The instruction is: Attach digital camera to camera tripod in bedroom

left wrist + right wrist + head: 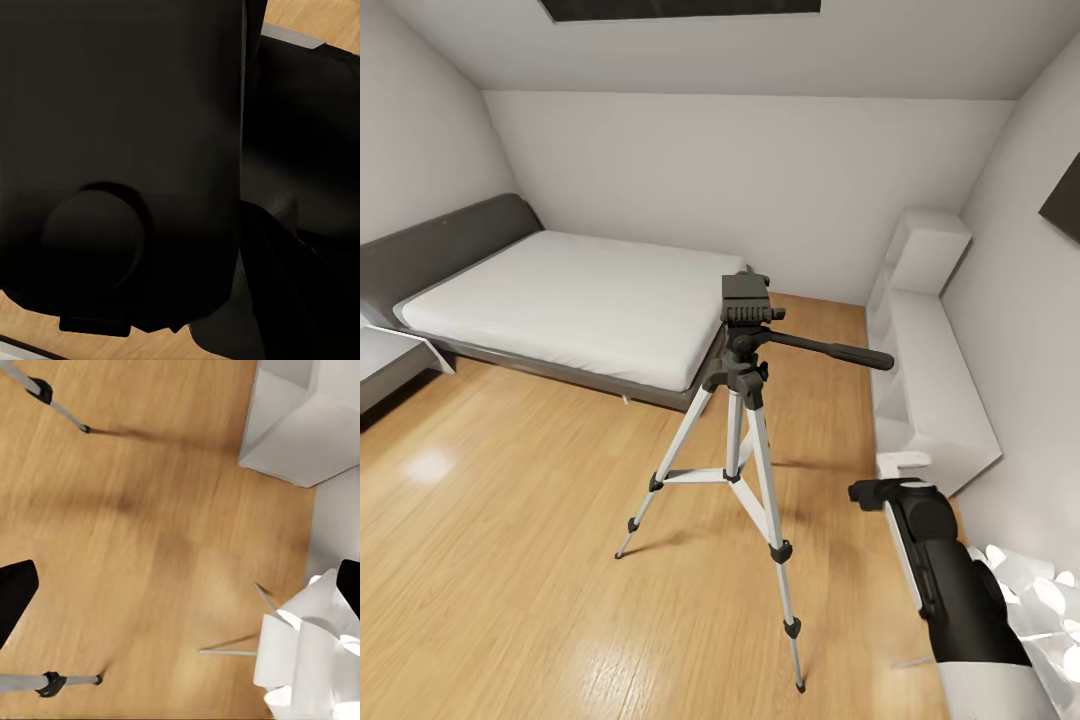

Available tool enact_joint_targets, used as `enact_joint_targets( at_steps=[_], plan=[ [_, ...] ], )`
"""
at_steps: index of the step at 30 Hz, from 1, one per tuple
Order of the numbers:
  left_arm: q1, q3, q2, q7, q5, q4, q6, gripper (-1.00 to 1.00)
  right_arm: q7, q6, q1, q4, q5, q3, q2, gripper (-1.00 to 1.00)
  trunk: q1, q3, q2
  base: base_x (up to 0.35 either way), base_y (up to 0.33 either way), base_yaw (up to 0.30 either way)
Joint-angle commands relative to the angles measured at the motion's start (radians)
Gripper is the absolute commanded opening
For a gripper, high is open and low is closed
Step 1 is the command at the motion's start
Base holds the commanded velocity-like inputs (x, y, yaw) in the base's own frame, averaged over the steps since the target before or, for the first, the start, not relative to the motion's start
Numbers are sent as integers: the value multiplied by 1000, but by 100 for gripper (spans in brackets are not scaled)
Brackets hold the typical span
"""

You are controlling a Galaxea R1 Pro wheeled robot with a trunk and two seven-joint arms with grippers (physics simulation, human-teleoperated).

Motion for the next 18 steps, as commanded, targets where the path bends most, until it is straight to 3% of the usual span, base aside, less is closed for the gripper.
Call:
enact_joint_targets(
  at_steps=[1, 2, 3, 7, 18],
  plan=[
    [-1, -8, 0, -5, 8, 1, -3, -100, 25, 12, -1, -5, 4, 0, -2, 100, 0, -2, -2, 0, 0, 0],
    [-1, -8, 0, -5, 8, 1, -3, -100, 72, 24, -2, -15, 4, 0, -4, 100, 0, -2, -2, 0, 0, 0],
    [-1, -8, 0, -5, 8, 1, -3, -100, 189, 40, -3, -46, 6, 0, -9, 100, 0, -2, -2, 0, 0, 0],
    [-1, -8, 0, -5, 8, 1, -3, -100, 286, 45, -4, -70, 5, -4, -12, 100, 0, -2, -2, 0, 0, 0],
    [-1, -8, 0, -5, 8, 1, -3, -100, 398, 50, -4, -81, 2, -15, -13, 100, 0, -2, -2, 0, 0, 0]
  ],
)
